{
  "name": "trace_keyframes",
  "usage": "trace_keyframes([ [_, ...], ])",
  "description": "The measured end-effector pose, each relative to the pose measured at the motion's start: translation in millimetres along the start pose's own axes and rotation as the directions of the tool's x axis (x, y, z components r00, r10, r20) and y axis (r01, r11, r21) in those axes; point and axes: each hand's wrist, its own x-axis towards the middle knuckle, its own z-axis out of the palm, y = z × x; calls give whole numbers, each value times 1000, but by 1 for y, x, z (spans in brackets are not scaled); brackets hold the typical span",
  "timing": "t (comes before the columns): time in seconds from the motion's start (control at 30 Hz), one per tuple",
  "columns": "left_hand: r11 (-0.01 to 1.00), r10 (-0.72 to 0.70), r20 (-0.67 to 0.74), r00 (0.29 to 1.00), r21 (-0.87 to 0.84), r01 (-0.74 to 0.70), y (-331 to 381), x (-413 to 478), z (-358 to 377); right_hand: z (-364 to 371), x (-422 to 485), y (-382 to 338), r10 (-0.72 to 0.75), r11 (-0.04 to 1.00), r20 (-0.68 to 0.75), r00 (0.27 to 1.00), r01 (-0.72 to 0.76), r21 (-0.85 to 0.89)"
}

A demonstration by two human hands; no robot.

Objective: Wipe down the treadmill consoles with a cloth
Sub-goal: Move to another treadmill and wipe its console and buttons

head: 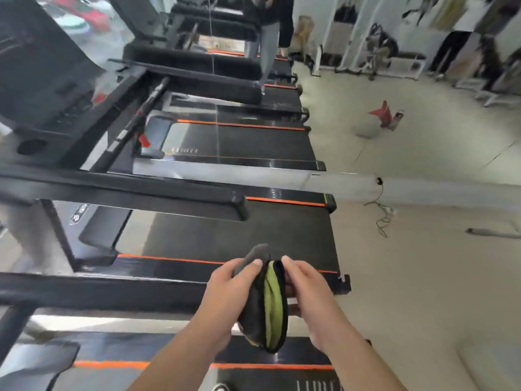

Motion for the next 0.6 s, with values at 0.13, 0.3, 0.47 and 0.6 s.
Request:
trace_keyframes([
  [0.13,999,-46,-8,999,-22,46,14,25,22,-11,22,-18,-5,1000,-65,998,3,-28],
  [0.3,1000,-4,-90,996,-12,3,34,73,58,-38,73,-45,7,997,-39,999,-11,-81],
  [0.47,987,-1,-9,1000,-161,0,61,123,107,-87,141,-83,114,993,242,964,-100,-66],
  [0.6,975,34,15,999,-220,-30,90,161,157,-137,190,-130,117,993,381,917,-110,-41],
])
